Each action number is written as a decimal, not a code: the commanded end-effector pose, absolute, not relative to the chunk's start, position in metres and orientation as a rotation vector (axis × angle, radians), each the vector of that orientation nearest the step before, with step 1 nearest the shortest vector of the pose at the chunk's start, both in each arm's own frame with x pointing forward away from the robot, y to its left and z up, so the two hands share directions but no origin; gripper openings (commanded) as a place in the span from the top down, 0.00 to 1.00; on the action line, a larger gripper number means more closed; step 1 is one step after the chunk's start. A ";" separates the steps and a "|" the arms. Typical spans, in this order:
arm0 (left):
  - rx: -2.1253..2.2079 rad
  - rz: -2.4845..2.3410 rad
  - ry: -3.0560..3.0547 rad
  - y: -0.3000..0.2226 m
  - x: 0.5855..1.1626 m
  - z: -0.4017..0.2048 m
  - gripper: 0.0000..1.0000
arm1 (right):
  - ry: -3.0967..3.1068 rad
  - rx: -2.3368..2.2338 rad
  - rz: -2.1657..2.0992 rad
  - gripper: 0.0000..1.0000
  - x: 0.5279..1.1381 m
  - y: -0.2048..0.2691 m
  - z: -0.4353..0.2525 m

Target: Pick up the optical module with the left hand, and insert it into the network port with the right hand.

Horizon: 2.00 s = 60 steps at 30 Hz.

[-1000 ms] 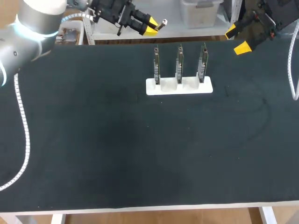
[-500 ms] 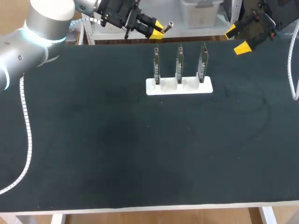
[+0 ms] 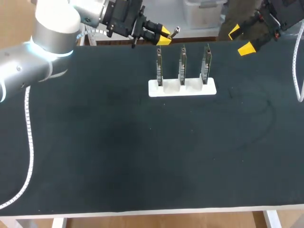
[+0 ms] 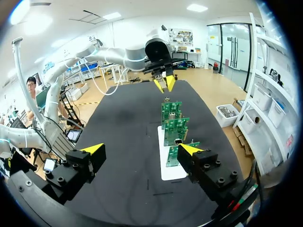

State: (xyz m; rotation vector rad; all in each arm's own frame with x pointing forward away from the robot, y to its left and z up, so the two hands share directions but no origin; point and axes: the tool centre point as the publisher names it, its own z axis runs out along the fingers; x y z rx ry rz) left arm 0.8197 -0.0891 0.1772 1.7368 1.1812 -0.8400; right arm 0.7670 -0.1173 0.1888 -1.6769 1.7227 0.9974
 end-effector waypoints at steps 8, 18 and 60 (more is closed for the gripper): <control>1.709 -0.823 1.173 -0.088 0.818 0.173 1.00 | 1.722 -1.676 0.996 0.00 0.766 -0.117 0.189; 1.665 -0.854 1.085 -0.109 0.823 0.177 1.00 | 1.722 -1.676 0.996 0.00 0.766 -0.117 0.189; 1.653 -0.994 0.984 -0.186 0.811 0.190 1.00 | 1.722 -1.676 0.996 0.00 0.766 -0.117 0.189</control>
